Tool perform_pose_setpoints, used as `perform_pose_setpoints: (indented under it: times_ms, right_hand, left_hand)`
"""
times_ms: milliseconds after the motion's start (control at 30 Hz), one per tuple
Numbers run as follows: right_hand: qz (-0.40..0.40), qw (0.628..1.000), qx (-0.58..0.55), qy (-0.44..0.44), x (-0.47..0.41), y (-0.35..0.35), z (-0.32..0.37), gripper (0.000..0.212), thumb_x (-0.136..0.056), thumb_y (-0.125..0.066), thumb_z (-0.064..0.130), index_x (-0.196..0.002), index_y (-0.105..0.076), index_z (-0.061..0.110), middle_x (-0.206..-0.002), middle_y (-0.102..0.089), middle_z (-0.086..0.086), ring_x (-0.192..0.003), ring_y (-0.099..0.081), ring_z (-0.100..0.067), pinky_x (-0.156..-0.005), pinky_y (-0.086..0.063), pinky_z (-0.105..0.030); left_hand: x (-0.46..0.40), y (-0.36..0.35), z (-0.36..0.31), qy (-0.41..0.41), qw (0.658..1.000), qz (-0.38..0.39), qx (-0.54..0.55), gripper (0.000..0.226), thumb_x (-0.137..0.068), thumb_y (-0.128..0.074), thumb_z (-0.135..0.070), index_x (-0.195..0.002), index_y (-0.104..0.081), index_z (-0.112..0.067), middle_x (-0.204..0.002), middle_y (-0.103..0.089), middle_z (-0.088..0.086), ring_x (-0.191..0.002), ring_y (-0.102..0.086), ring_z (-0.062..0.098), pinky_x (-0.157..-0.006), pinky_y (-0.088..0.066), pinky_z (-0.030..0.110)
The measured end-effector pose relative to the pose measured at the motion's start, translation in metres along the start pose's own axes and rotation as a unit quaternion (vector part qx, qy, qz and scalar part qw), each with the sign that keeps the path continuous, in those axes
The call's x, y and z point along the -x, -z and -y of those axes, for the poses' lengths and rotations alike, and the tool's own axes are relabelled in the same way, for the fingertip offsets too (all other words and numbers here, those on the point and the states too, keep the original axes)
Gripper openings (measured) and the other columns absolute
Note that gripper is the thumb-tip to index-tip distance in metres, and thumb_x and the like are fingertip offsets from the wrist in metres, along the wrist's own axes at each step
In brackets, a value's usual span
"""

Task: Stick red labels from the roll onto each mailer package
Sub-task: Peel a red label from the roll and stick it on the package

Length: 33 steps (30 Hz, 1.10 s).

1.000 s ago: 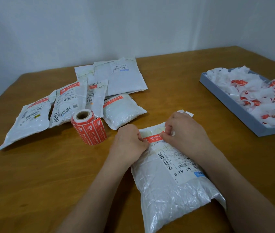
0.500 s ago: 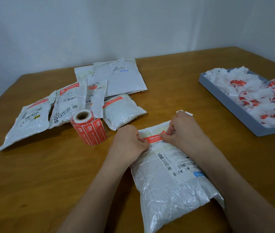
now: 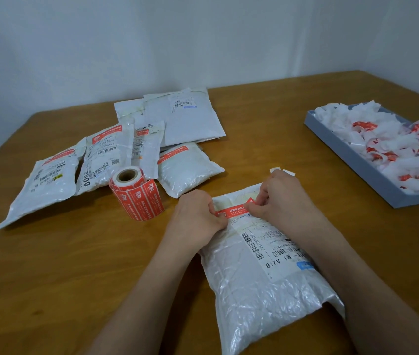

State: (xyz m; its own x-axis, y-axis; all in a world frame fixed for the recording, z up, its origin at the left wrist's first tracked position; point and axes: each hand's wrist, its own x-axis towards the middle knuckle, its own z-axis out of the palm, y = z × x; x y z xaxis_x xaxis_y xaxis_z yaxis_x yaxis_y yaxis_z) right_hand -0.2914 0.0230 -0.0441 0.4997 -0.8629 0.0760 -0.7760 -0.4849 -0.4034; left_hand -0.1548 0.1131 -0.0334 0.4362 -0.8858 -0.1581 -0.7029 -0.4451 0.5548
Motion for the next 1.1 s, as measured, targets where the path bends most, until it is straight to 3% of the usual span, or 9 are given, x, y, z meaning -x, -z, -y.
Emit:
perform_pose_setpoints:
  times_ms: [133,233,367,567,667,800,933,1100]
  right_hand:
    - [0.007,1.0,0.005,-0.005,0.001,0.002,0.0,0.032,-0.081,-0.074,0.037,-0.077,-0.075,0.006,-0.088,-0.062,-0.007,-0.073,-0.059,-0.014,-0.07,-0.053,-0.03]
    - [0.007,0.999,-0.026,-0.022,0.001,0.007,-0.003,0.042,-0.077,-0.079,0.034,-0.101,-0.066,0.003,-0.102,-0.06,-0.007,-0.086,-0.064,-0.018,-0.083,-0.054,-0.036]
    - [0.012,0.995,-0.095,-0.002,0.005,0.014,-0.01,0.044,-0.078,-0.079,0.022,-0.116,-0.059,0.01,-0.107,-0.057,0.0,-0.085,-0.063,-0.007,-0.082,-0.055,-0.027]
    - [-0.005,0.99,-0.111,0.092,0.014,0.027,-0.018,0.019,-0.092,-0.059,0.008,-0.107,-0.068,0.017,-0.104,-0.061,0.008,-0.092,-0.059,-0.004,-0.083,-0.051,-0.02]
    - [-0.045,0.98,-0.123,0.151,0.023,0.011,-0.016,0.025,-0.095,-0.051,0.004,-0.103,-0.07,0.017,-0.096,-0.062,0.009,-0.091,-0.058,-0.003,-0.081,-0.048,-0.016]
    - [-0.053,0.977,-0.096,0.184,0.027,-0.009,-0.021,0.032,-0.092,-0.045,-0.002,-0.11,-0.066,0.014,-0.1,-0.06,0.005,-0.095,-0.054,-0.008,-0.086,-0.047,-0.025]
    - [-0.034,0.978,-0.078,0.193,0.024,-0.008,-0.023,0.04,-0.089,-0.044,-0.005,-0.116,-0.064,0.016,-0.104,-0.059,0.004,-0.1,-0.05,-0.01,-0.091,-0.046,-0.028]
    - [-0.009,0.98,-0.036,0.196,0.024,-0.008,-0.019,0.048,-0.089,-0.043,-0.003,-0.126,-0.059,0.024,-0.102,-0.05,0.007,-0.101,-0.045,-0.011,-0.091,-0.042,-0.027]
  left_hand:
    - [0.0,-0.001,0.0,0.001,1.0,-0.002,-0.003,0.022,-0.084,-0.069,-0.027,-0.07,-0.057,-0.015,-0.075,-0.057,0.005,-0.069,-0.052,0.015,-0.067,-0.047,0.03]
    - [0.0,-0.002,0.001,-0.004,1.0,-0.007,0.003,0.021,-0.083,-0.07,-0.026,-0.07,-0.058,-0.014,-0.079,-0.062,0.01,-0.069,-0.052,0.015,-0.066,-0.048,0.033]
    - [0.001,-0.002,0.004,-0.016,1.0,-0.018,0.017,0.021,-0.084,-0.07,-0.025,-0.077,-0.065,-0.005,-0.084,-0.066,0.01,-0.075,-0.06,0.019,-0.068,-0.051,0.035]
    - [0.001,0.0,0.01,-0.042,0.998,-0.043,0.032,0.021,-0.084,-0.07,-0.026,-0.072,-0.063,-0.011,-0.078,-0.062,0.001,-0.072,-0.058,0.014,-0.063,-0.049,0.028]
    - [0.001,0.002,0.009,-0.055,0.996,-0.062,0.041,0.018,-0.081,-0.075,-0.029,-0.074,-0.063,-0.018,-0.079,-0.062,-0.006,-0.075,-0.059,0.01,-0.07,-0.055,0.03]
    - [0.005,0.003,0.009,-0.07,0.991,-0.115,0.019,0.014,-0.082,-0.073,-0.022,-0.079,-0.061,-0.028,-0.085,-0.057,-0.013,-0.078,-0.055,0.003,-0.073,-0.056,0.029]
    - [0.016,-0.004,0.017,-0.133,0.986,-0.096,0.006,0.018,-0.09,-0.06,-0.011,-0.1,-0.061,-0.026,-0.101,-0.055,-0.01,-0.085,-0.054,0.004,-0.077,-0.052,0.023]
    - [0.02,-0.011,0.022,-0.183,0.978,-0.104,-0.007,0.032,-0.09,-0.056,-0.007,-0.117,-0.06,-0.024,-0.12,-0.045,-0.008,-0.088,-0.054,0.01,-0.078,-0.052,0.029]
